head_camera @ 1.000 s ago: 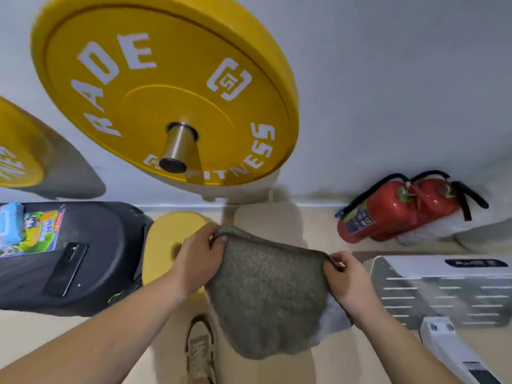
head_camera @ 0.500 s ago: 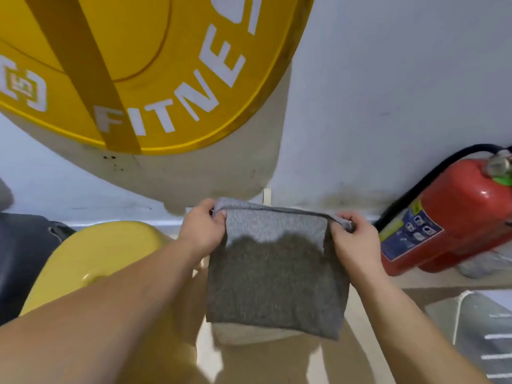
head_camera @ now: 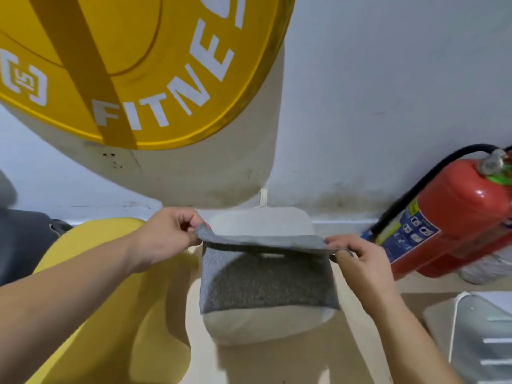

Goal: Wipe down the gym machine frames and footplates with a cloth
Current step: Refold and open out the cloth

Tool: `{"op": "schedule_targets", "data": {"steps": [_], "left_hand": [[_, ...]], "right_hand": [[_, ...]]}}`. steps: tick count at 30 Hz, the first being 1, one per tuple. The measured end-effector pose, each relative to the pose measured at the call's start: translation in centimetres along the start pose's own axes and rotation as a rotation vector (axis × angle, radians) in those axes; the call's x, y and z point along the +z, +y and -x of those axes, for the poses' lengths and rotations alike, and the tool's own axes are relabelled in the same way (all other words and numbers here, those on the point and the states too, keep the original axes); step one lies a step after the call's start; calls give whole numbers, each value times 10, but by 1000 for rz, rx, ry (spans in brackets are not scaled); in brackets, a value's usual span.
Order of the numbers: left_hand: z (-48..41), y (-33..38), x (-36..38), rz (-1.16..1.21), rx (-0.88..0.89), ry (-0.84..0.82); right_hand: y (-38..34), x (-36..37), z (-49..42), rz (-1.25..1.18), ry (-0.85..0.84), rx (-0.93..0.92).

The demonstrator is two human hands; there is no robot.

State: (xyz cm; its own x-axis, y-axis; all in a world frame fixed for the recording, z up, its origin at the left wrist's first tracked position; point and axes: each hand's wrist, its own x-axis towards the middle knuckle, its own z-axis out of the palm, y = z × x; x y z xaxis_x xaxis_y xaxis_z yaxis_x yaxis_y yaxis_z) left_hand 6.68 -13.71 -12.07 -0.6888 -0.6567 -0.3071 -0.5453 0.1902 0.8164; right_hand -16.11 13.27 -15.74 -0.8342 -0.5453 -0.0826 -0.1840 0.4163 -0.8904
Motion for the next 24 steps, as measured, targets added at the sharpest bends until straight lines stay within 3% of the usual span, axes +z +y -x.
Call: {"op": "schedule_targets", "data": {"steps": [5, 11, 15, 17, 19, 24], "left_hand": [[19, -16, 4, -131, 18, -74], [31, -35, 10, -308, -4, -214], [18, -34, 23, -211, -68, 212], [14, -35, 37, -178, -230, 156], [14, -38, 52, -97, -366, 57], [11, -45, 62, -192, -348, 166]], "right_hand": [[2, -13, 3, 192, -301, -35], [0, -16, 14, 347, -533, -80], [0, -11, 13, 312, -372, -36], [5, 3, 13, 387, -279, -148], [15, 20, 15, 446, -295, -208], [39, 39, 17, 518, -366, -200]]}}
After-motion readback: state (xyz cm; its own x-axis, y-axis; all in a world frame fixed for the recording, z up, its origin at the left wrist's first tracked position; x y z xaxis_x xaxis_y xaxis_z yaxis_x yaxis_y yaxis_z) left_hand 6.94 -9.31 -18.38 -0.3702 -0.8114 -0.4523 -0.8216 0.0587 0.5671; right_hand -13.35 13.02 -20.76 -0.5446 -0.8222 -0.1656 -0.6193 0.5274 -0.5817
